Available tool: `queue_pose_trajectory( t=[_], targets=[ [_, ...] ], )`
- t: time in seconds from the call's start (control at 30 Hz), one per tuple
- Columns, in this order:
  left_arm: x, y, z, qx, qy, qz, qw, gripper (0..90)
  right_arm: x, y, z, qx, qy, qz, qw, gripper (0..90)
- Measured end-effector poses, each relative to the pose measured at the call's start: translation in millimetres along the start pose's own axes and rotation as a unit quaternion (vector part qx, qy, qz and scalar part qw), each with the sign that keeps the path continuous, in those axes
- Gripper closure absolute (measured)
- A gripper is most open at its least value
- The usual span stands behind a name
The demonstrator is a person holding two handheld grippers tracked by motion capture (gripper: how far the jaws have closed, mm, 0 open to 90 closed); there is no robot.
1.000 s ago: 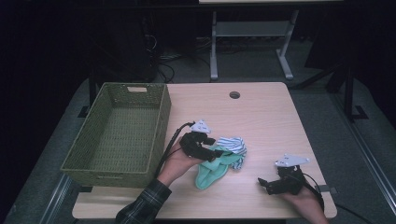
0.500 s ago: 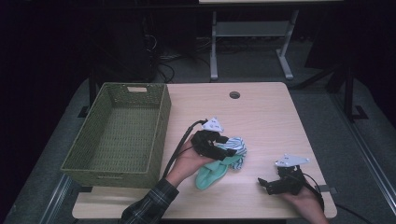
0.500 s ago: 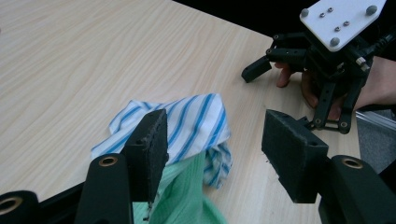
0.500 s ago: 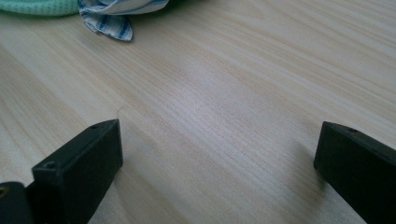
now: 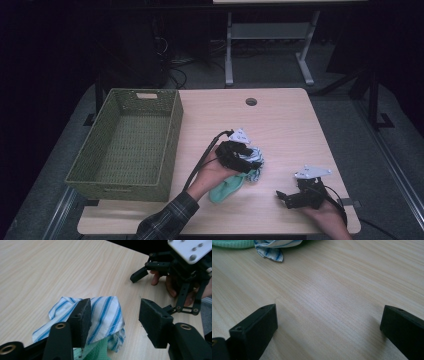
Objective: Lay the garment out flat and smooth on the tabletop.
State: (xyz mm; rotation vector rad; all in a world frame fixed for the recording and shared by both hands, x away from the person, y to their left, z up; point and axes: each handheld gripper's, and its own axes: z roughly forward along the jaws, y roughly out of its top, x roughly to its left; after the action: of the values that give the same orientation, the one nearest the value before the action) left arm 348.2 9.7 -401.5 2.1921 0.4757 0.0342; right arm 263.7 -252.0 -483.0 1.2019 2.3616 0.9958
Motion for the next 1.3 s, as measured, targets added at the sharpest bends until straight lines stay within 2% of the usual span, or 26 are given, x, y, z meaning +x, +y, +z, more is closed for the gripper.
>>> queue_pose_trajectory(
  t=[0.03,0.07,0.2,0.3,0.47,0.73,0.77,0.93,1.17,1.3],
  targets=[
    [0.8,-0.3,1.4,0.003,0.001,0.002,1.0,52.3,0.0,0.0,0.0,0.0,0.0,0.0,1.0,0.6],
    [1.2,-0.6,2.4,0.004,0.004,0.004,1.0,52.3,0.0,0.0,0.0,0.0,0.0,0.0,1.0,0.6],
    [4.0,-0.1,2.5,0.001,0.004,-0.002,1.0,74.8,0.0,0.0,-0.1,0.0,0.0,0.0,1.0,0.6],
    [5.3,0.4,0.2,-0.002,0.001,-0.006,1.0,83.2,0.1,0.0,-0.1,0.001,0.0,0.001,1.0,0.6],
    [3.8,4.7,-7.8,-0.005,-0.001,0.001,1.0,84.0,0.1,0.0,-0.1,0.0,0.0,0.001,1.0,0.6],
    [6.1,10.8,-31.5,-0.034,-0.003,-0.006,0.9994,84.2,0.1,0.0,0.0,0.0,0.0,0.001,1.0,0.6],
    [5.7,12.1,-36.6,-0.046,-0.007,-0.012,0.9988,84.5,-0.1,0.0,0.0,0.0,0.0,0.0,1.0,0.6],
    [3.3,17.0,-45.2,-0.057,-0.012,-0.007,0.9983,84.6,0.0,0.0,0.0,0.0,0.0,0.0,1.0,0.6],
    [-1.3,24.4,-56.1,-0.084,-0.038,-0.007,0.9957,84.8,0.0,0.0,0.0,0.0,0.0,0.0,1.0,0.6],
    [0.9,24.9,-60.3,-0.089,-0.036,-0.012,0.9953,84.8,0.0,0.0,0.0,0.0,0.0,0.0,1.0,0.6]
  ],
)
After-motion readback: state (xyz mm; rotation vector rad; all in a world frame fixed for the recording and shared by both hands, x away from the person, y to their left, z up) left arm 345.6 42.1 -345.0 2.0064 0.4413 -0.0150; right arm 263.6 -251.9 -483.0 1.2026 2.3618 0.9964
